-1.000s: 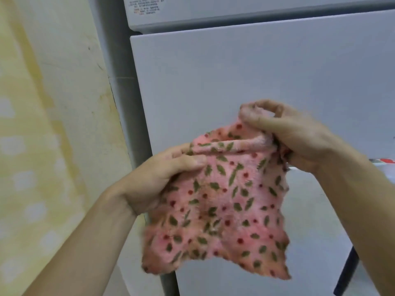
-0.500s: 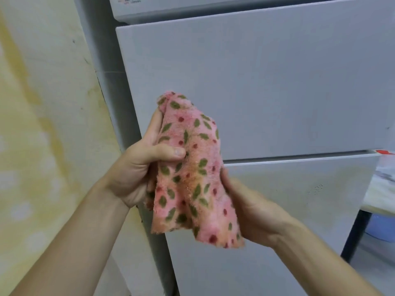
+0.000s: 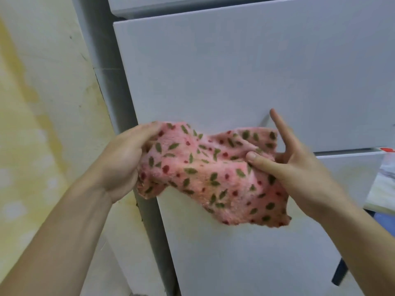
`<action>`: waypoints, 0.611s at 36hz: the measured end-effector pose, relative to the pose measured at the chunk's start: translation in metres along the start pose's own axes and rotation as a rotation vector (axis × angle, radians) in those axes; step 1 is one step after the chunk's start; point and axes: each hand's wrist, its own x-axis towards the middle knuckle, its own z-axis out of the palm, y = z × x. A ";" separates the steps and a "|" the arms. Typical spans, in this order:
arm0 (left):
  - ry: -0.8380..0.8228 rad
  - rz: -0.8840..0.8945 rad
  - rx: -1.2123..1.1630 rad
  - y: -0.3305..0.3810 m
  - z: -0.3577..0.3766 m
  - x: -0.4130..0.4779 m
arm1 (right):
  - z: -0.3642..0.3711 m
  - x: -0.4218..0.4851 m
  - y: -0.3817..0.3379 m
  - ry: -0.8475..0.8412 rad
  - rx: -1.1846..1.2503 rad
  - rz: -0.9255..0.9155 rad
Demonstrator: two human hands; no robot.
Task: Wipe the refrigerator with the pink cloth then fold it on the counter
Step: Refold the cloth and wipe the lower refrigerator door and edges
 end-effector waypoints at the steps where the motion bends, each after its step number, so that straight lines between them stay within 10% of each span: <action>1: 0.082 0.003 -0.010 0.000 -0.001 0.002 | -0.001 -0.001 -0.002 0.064 -0.147 -0.006; 7: 0.289 0.078 0.003 0.001 -0.007 0.005 | -0.005 0.002 -0.002 0.259 0.139 0.011; 13: 0.150 0.097 0.022 0.011 -0.025 -0.001 | -0.020 0.006 -0.008 0.116 0.403 -0.006; 22: 0.239 0.264 0.524 0.011 -0.044 -0.002 | -0.035 0.011 -0.007 0.259 -0.163 -0.209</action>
